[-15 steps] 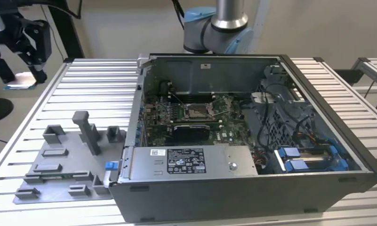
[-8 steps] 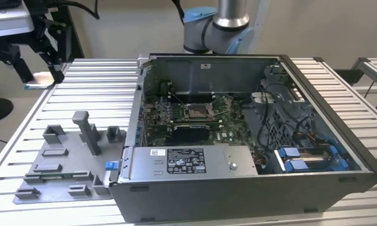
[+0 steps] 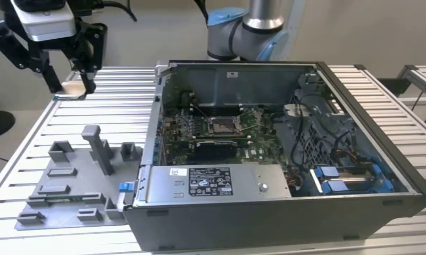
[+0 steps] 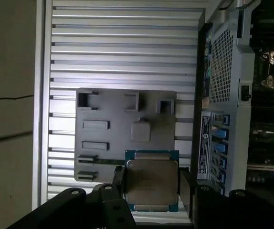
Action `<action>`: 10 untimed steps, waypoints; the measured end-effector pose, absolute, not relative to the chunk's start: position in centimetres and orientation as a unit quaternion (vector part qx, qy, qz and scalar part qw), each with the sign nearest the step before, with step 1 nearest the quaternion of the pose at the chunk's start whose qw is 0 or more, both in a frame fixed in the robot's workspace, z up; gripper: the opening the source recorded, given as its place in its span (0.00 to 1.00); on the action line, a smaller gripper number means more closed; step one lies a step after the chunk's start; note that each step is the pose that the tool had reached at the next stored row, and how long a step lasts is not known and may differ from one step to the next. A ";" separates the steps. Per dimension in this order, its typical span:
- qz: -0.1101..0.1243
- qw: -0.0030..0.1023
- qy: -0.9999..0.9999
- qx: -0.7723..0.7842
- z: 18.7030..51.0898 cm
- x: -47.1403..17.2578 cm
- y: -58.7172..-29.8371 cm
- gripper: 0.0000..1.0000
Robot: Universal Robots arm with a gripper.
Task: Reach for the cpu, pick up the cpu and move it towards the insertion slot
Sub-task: 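Pick up the cpu and move it towards the insertion slot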
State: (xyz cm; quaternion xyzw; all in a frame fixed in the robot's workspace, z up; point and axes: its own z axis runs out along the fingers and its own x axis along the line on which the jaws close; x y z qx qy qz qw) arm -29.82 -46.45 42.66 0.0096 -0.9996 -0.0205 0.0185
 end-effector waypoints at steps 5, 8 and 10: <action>-0.021 0.018 -1.000 0.010 42.7 -27.5 -46.5 0.00; -0.021 0.019 -1.000 0.010 42.7 -26.2 -46.5 0.00; -0.021 0.019 -1.000 0.010 42.7 -25.3 -46.5 0.00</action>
